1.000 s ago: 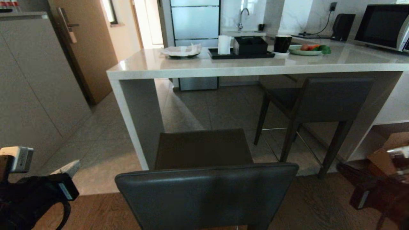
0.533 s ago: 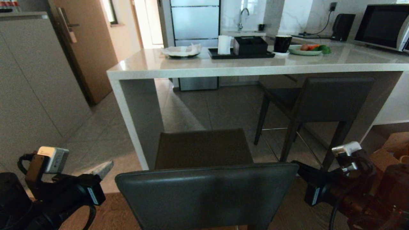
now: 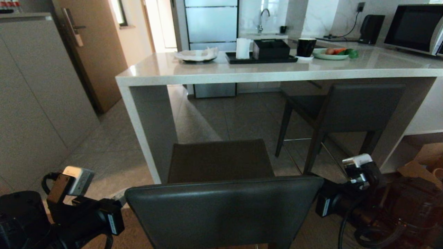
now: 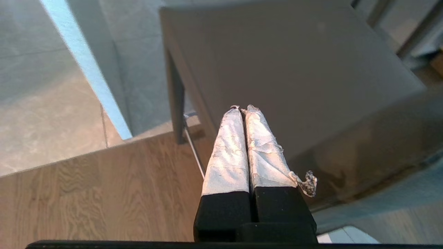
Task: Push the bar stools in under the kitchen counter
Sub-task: Push the gray chair back under the dining table
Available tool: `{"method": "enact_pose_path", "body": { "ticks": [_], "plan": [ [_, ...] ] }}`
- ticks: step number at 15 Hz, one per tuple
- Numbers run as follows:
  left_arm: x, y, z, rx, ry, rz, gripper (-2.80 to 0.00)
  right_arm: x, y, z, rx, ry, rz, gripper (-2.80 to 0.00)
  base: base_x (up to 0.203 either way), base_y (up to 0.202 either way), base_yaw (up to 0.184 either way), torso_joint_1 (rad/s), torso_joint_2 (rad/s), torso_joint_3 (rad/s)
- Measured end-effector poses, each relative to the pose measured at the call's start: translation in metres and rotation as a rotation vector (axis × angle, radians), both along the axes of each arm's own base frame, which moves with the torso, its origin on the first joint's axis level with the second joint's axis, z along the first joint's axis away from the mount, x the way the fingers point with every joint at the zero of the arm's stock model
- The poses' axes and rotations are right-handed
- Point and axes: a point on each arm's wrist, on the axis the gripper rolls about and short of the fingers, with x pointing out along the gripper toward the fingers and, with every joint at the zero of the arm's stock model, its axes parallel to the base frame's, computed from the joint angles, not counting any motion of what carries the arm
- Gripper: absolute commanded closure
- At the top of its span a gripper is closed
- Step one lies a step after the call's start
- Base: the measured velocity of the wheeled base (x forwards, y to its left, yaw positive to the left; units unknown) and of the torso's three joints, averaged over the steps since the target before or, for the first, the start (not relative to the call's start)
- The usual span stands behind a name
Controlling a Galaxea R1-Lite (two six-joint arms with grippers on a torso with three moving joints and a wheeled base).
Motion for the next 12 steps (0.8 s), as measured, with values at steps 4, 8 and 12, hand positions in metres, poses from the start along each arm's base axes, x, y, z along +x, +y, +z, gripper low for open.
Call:
{"method": "enact_pose_path", "body": {
  "ticks": [4,8,12],
  "plan": [
    [0.008,-0.008,-0.005,0.014,0.018,-0.005,0.0,0.001,0.006,-0.008,-0.019,0.03,0.006,0.0,0.0,0.0,0.0,0.0,0.0,0.0],
    [0.011,-0.016,-0.005,0.013,0.017,-0.039,0.0,0.003,0.011,-0.012,-0.025,0.039,0.018,0.0,0.0,0.0,0.0,0.0,0.0,0.0],
    [0.019,-0.023,-0.009,0.02,0.029,-0.05,0.0,0.014,0.025,-0.013,-0.022,0.021,0.012,0.0,0.0,0.0,0.0,0.0,0.0,0.0]
  ]
}}
